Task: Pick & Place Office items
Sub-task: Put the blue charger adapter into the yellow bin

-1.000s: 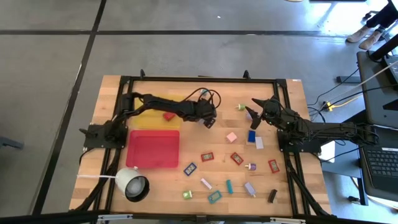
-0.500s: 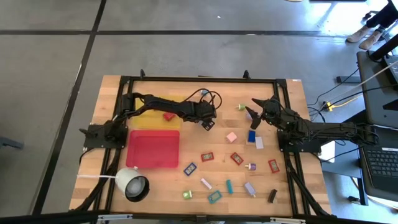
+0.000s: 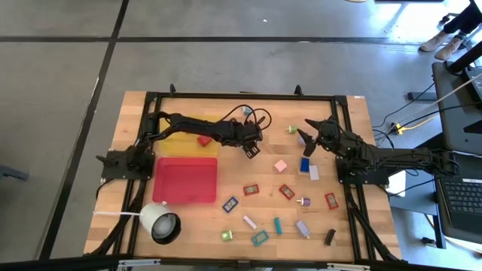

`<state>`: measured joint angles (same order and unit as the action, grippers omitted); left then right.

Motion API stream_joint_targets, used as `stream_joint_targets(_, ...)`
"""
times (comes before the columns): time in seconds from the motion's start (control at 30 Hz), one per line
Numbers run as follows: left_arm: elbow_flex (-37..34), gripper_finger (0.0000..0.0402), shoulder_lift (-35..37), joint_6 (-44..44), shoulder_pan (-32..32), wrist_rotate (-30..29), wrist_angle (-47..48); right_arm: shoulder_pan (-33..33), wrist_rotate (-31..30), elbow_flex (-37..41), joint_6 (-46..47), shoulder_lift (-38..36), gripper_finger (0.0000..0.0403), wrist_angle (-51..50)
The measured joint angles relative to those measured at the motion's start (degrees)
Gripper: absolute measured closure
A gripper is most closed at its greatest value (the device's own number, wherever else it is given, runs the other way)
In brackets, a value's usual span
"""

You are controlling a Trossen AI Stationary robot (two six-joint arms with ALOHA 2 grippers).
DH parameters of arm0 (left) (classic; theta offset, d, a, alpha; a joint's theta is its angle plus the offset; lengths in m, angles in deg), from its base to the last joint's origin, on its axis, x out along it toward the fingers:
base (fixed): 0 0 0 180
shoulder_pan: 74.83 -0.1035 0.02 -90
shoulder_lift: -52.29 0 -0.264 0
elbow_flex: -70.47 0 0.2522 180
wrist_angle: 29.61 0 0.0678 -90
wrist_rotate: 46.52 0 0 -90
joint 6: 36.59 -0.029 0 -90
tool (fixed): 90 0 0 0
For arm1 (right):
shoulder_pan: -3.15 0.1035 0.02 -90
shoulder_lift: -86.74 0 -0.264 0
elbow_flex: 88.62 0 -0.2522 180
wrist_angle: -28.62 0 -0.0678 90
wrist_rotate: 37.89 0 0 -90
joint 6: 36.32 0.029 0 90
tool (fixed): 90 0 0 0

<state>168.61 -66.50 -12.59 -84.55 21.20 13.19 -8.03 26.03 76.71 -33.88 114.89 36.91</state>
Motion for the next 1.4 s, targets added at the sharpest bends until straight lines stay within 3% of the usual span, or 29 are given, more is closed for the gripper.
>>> stream_joint_targets(0.13, 0.0, 0.0185, 4.0, -3.0, 0.5, -4.8, 1.5, 0.0, 0.0, 0.0, 0.0, 0.0, 0.0133, 0.0)
stream_joint_targets(0.3, 0.0, 0.0185, 10.9, -3.2, 0.4, -10.1, 11.5, 0.0, 0.1, 0.0, 0.0, 0.0, 0.0133, 0.0)
stream_joint_targets(0.47, 0.0, 0.0185, 17.3, 4.5, 0.3, -17.4, 28.5, 0.0, 0.1, 0.0, 0.0, 0.0, 0.0133, 0.0)
stream_joint_targets(0.57, -1.3, 0.0185, 20.6, 11.1, -0.2, -19.0, 37.8, 0.0, 0.1, 0.0, 0.0, 0.0, 0.0133, 0.0)
stream_joint_targets(0.63, -4.3, 0.0185, 22.7, 14.1, -0.6, -18.6, 38.9, 0.0, 0.1, 0.0, 0.0, 0.0, 0.0133, 0.0)
stream_joint_targets(0.83, -17.9, 0.0185, 28.0, 18.1, -2.1, -10.7, 33.7, 0.0, 0.0, 0.0, 0.0, 0.0, 0.0133, 0.0)
stream_joint_targets(1.07, -30.6, 0.0185, 30.2, 16.9, -4.1, -6.2, 16.4, 0.0, 0.0, 0.0, 0.0, 0.0, 0.0133, 0.0)
stream_joint_targets(1.27, -37.0, 0.0185, 30.3, 15.8, -6.7, -4.5, 5.5, 0.0, 0.0, 0.0, 0.0, 0.0, 0.0133, 0.0)
stream_joint_targets(1.4, -37.5, 0.0185, 30.4, 15.1, -7.4, -4.5, 4.5, 0.0, 0.0, 0.0, 0.0, 0.0, 0.0133, 0.0)
